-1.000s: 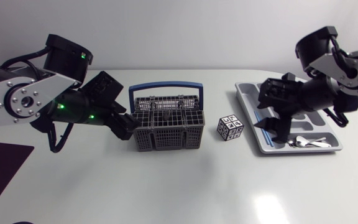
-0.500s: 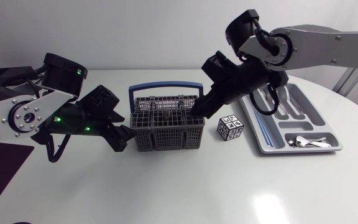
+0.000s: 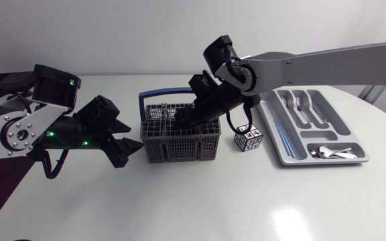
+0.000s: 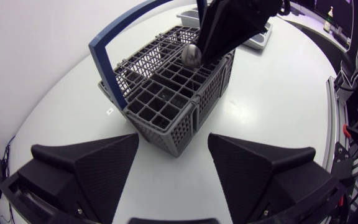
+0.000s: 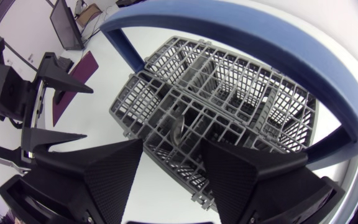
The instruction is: Transfer all utensils from the basket to the drawer tray.
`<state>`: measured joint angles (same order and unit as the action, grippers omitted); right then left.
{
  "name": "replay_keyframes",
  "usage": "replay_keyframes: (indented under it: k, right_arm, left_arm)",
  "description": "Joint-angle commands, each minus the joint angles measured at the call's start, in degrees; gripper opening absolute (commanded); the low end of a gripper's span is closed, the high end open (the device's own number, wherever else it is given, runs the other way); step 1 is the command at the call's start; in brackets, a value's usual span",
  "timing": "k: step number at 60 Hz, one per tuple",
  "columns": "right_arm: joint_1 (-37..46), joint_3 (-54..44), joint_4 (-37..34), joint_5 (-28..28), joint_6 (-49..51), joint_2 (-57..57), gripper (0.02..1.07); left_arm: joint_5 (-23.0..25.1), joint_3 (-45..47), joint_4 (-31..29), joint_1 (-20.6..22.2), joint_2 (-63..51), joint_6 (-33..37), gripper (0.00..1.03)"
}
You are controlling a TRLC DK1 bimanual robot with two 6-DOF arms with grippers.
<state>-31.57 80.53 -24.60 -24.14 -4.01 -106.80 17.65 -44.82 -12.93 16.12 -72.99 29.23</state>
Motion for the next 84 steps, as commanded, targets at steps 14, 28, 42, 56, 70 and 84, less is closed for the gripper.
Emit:
replay_keyframes:
  k: [14, 28, 42, 56, 70, 84]
  right_arm:
    - [-0.51, 2.79, 3.33, 1.55, -4.43, -2.8, 0.49]
    - [-0.77, 2.61, 3.86, 1.99, -5.04, -3.41, 0.2]
    - [-0.86, 1.56, 3.86, 1.73, -4.87, -2.09, 0.08]
    - [-0.77, 0.42, 3.86, 0.85, -4.69, 0.81, 0.08]
    - [-0.33, -0.64, 3.86, -0.2, -4.69, 3.44, 0.08]
    - [0.55, -1.52, 3.33, -3.72, -5.22, 6.43, 0.08]
  left_arm:
    - [1.77, 3.51, 2.65, -1.44, 0.75, 2.93, 0.78]
    - [2.21, 3.95, 3.35, -1.44, 0.13, 2.93, 0.78]
    - [2.21, 4.12, 4.75, -1.18, -1.28, 2.67, 0.78]
    - [2.13, 3.95, 5.72, 0.05, -2.42, 2.41, 0.78]
    - [1.25, 3.16, 5.9, 1.19, -4.44, 2.23, 0.79]
    - [0.02, 2.89, 5.9, 2.34, -4.53, 2.14, 0.79]
